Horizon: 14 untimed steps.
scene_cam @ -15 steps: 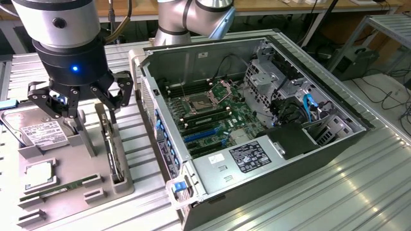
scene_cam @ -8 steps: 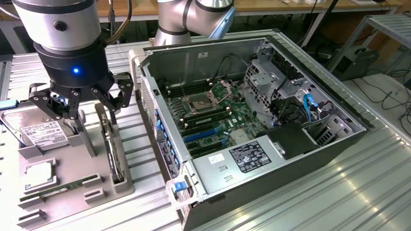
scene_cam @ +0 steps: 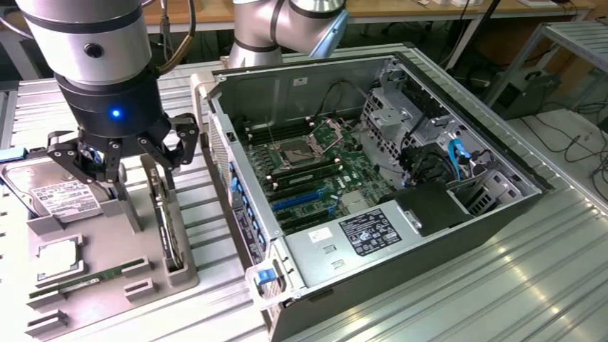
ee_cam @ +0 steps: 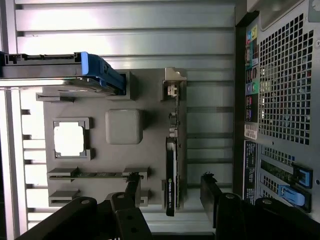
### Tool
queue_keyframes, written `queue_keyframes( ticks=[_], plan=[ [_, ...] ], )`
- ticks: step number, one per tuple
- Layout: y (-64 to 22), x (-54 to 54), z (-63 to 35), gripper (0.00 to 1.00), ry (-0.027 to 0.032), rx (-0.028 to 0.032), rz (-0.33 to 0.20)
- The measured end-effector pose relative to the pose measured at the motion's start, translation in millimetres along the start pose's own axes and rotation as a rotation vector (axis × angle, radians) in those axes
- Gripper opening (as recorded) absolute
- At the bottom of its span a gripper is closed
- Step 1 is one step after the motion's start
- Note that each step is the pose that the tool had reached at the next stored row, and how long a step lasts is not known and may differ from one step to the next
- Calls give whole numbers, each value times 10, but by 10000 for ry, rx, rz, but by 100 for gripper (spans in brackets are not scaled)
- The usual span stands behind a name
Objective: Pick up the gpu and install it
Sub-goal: 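Pick up the gpu and move the gpu toward the slot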
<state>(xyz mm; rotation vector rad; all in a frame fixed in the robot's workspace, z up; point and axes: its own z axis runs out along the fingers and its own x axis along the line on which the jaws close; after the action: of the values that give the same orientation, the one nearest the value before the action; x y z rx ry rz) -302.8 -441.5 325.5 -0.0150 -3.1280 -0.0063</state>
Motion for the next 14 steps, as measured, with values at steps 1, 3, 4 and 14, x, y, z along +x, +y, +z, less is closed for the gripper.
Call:
queue_keyframes(
  ticks=[1,3,4,14],
  plan=[
    [0,0,12,60,-5,7,-16],
    [0,1,16,60,-4,9,-16],
    [0,0,20,60,-4,9,-17],
    [0,0,58,60,-6,8,-18]
  ],
)
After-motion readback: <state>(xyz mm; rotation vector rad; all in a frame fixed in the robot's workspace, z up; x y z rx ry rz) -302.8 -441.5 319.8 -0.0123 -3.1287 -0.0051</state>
